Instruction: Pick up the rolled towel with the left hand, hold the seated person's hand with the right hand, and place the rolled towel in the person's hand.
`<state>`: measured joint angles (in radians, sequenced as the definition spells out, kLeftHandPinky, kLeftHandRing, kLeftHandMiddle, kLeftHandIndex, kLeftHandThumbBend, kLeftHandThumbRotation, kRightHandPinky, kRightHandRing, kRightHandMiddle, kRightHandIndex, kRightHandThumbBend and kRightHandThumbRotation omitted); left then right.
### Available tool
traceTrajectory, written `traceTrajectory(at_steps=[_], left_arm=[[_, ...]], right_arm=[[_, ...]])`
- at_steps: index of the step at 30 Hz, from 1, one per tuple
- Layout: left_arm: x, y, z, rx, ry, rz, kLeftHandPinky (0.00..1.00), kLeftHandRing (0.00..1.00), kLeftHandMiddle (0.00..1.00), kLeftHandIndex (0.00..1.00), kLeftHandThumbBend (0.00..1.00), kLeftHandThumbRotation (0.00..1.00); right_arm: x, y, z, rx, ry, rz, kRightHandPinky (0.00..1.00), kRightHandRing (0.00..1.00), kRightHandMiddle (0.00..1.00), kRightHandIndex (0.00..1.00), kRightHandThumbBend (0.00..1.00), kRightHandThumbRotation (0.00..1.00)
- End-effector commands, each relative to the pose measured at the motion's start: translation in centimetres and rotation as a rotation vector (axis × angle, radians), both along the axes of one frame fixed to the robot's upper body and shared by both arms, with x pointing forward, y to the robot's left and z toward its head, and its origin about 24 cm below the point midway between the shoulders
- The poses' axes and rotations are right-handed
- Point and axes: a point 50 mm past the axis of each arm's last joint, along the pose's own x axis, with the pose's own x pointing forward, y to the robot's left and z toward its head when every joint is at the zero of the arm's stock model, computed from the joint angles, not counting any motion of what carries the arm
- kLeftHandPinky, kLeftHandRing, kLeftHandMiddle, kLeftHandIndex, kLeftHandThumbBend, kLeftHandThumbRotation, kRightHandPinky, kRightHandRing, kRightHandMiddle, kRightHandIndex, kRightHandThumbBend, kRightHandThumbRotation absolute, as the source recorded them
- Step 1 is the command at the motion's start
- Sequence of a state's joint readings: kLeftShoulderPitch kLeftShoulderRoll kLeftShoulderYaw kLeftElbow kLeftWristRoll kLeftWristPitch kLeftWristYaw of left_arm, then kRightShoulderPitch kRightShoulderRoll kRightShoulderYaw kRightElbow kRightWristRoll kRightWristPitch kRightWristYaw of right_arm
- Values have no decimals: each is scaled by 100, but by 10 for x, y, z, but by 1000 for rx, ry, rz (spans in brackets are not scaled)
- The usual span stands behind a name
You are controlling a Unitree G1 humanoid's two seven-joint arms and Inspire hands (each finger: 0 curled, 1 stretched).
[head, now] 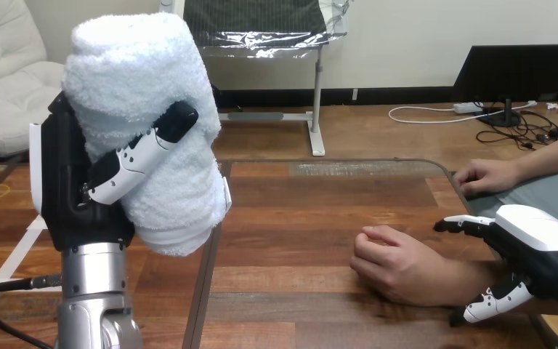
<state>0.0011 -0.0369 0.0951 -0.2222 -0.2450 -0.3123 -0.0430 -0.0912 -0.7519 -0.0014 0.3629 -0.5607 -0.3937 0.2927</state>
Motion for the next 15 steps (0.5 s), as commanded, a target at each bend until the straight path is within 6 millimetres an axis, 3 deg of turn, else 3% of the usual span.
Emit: traceTrajectory(at_steps=[1,15], left_arm=[[2,-1,16,7,-70,-2,17,23,31,37,47,0],[2,-1,17,14,-74,4,17,23,31,36,46,0]], right_arm=[[15,-7,15,-37,-54,-16,84,86,86,86,100,22],[19,-9,9,-76,-23,-19,83,85,86,85,100,19]])
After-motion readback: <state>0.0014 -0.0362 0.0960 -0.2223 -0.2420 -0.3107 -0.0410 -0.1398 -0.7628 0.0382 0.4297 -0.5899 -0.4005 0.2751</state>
